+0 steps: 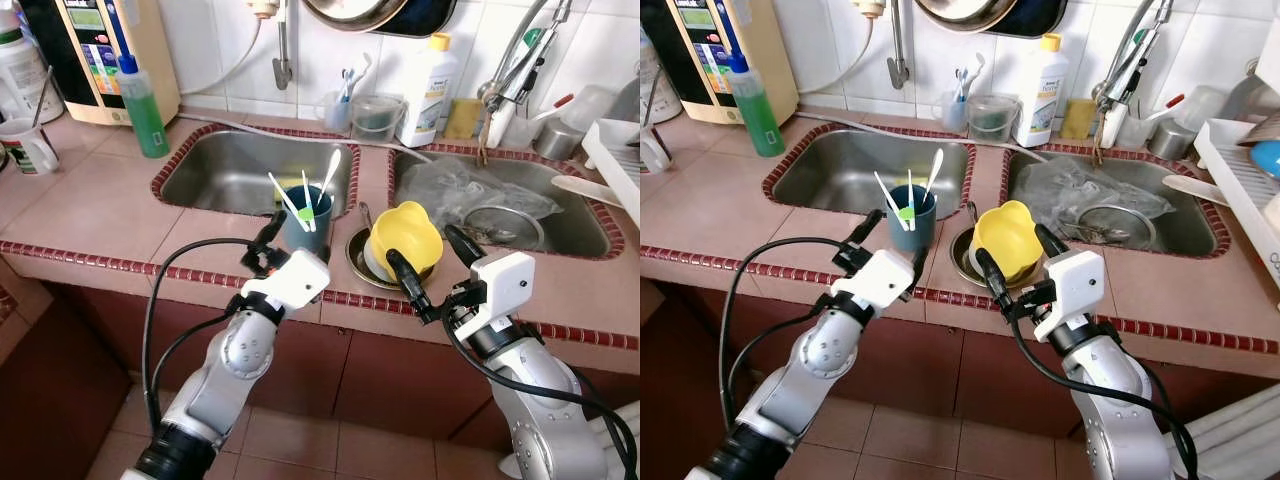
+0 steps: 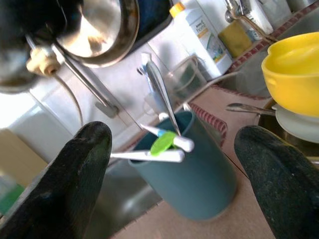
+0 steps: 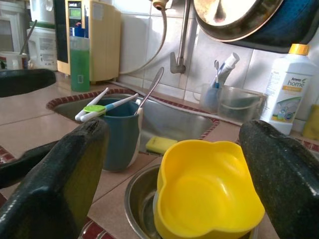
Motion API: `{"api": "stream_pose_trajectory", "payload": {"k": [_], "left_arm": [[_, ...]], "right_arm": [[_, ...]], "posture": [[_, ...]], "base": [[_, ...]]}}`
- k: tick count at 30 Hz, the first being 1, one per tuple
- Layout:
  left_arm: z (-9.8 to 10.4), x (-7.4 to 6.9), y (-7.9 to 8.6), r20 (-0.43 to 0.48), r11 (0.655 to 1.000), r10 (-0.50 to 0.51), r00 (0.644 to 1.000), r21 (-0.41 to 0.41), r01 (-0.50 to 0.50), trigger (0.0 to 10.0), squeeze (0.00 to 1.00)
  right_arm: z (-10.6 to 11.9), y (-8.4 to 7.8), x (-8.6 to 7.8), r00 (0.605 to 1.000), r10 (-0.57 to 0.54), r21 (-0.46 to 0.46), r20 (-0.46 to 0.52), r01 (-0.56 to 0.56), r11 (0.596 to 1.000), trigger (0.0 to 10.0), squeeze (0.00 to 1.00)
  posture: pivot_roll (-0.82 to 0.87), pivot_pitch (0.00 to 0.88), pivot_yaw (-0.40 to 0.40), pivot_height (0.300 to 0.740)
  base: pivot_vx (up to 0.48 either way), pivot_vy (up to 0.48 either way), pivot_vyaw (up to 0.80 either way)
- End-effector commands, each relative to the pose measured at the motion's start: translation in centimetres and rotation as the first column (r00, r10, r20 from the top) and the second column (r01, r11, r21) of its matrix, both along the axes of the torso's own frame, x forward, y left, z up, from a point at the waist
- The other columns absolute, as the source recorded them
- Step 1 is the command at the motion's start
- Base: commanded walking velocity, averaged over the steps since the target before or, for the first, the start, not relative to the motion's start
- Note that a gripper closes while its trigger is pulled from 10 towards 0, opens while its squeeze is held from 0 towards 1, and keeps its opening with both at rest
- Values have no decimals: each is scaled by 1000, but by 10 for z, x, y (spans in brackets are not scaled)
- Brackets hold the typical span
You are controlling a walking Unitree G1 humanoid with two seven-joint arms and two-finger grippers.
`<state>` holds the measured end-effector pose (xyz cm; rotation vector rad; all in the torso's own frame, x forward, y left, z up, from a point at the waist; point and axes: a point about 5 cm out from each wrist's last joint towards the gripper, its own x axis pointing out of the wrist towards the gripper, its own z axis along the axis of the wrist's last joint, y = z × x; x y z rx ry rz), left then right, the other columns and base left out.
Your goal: Kitchen organization
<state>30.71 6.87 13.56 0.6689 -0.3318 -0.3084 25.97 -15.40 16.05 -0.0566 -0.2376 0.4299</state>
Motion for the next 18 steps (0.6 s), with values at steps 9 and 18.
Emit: {"api": "stream_pose_trajectory", "payload": {"k": [9, 18], "left_arm": [[-6, 15, -14, 46, 998, 24, 999, 62, -27, 10000, 0], [0, 33, -20, 96, 993, 56, 994, 103, -66, 10000, 0]], "right_arm": [[11, -7, -4, 999, -34, 10, 31, 33, 999, 10000, 0], [13, -7, -5, 998, -46, 17, 34, 46, 999, 10000, 0]], "posture": [[-93, 14, 18, 740], [-105, 21, 28, 740]], "base": [[0, 0, 0], [0, 0, 0]]}}
